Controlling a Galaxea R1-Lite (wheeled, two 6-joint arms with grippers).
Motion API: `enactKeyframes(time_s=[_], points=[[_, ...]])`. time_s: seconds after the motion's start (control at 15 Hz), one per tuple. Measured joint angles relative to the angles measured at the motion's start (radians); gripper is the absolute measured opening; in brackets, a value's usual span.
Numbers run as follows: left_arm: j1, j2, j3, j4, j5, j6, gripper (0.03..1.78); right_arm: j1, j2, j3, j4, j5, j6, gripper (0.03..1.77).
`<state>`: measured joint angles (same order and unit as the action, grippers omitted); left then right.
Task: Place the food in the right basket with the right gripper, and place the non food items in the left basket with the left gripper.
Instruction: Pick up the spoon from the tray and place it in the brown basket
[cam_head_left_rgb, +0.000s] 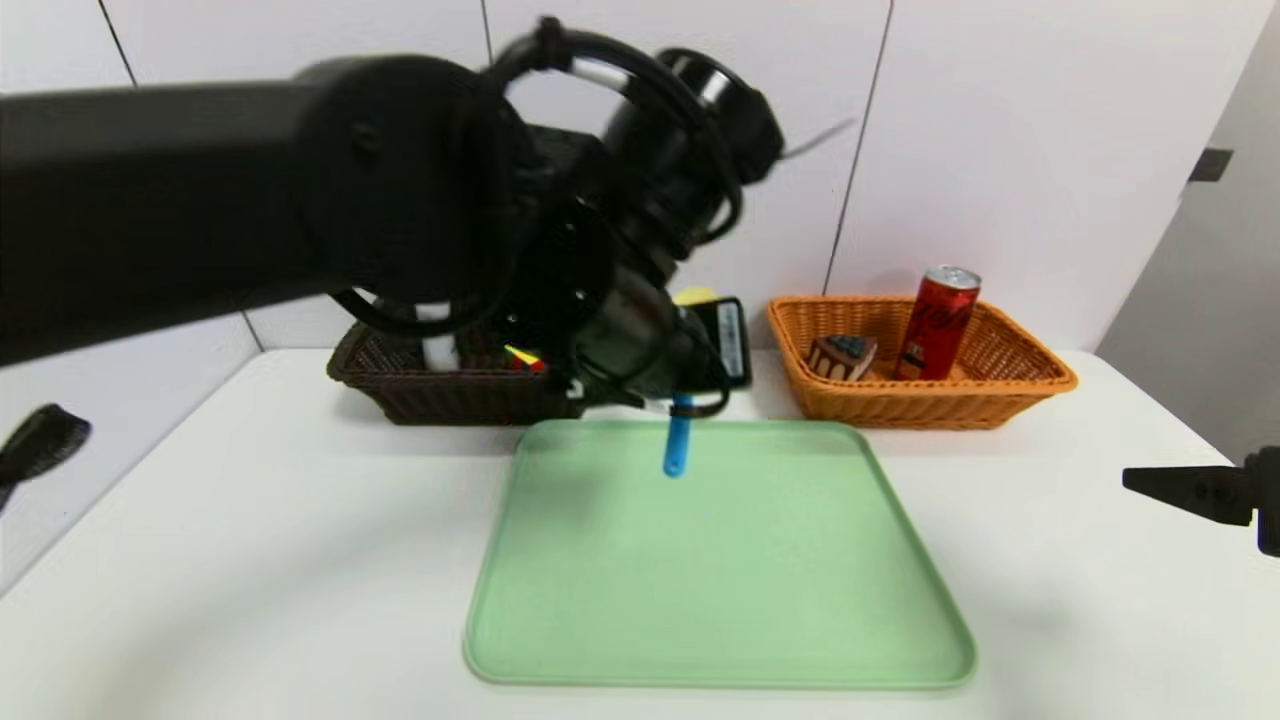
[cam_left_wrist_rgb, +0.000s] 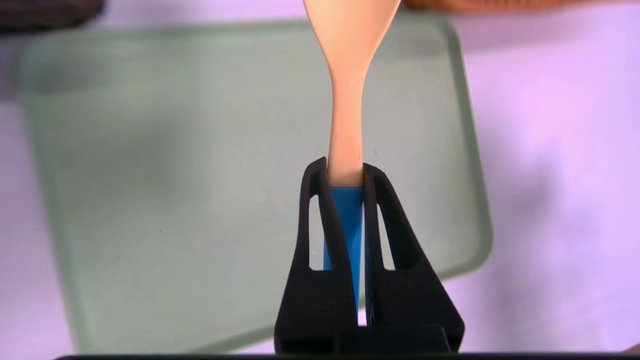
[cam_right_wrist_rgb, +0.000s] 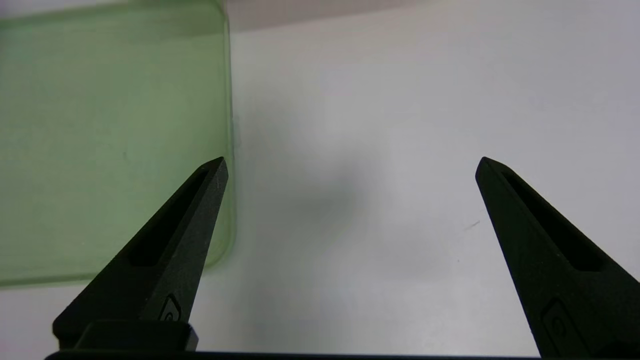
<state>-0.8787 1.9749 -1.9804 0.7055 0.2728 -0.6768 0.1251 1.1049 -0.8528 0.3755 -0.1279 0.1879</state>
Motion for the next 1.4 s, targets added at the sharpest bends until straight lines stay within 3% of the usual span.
enactKeyframes(time_s=[0.33,0.67,0.87,1.4], points=[[0.253,-0.04,0.0,-0.114,-0.003,-0.042,0.12,0.0,0.023,-0.004,-0.011,-0.001,-0.004,1.71],[0.406,0.057,0.0,-0.183,-0.006,-0.164,0.12,0.0,0.041,-0.011,-0.01,-0.002,-0.008,1.71],[0.437,0.122,0.0,-0.258,-0.006,-0.171,0.12,0.0,0.05,-0.009,-0.01,-0.003,-0.008,1.71],[0.491,0.237,0.0,-0.341,-0.004,-0.185,0.12,0.0,0.062,-0.003,-0.009,-0.003,-0.019,1.71]])
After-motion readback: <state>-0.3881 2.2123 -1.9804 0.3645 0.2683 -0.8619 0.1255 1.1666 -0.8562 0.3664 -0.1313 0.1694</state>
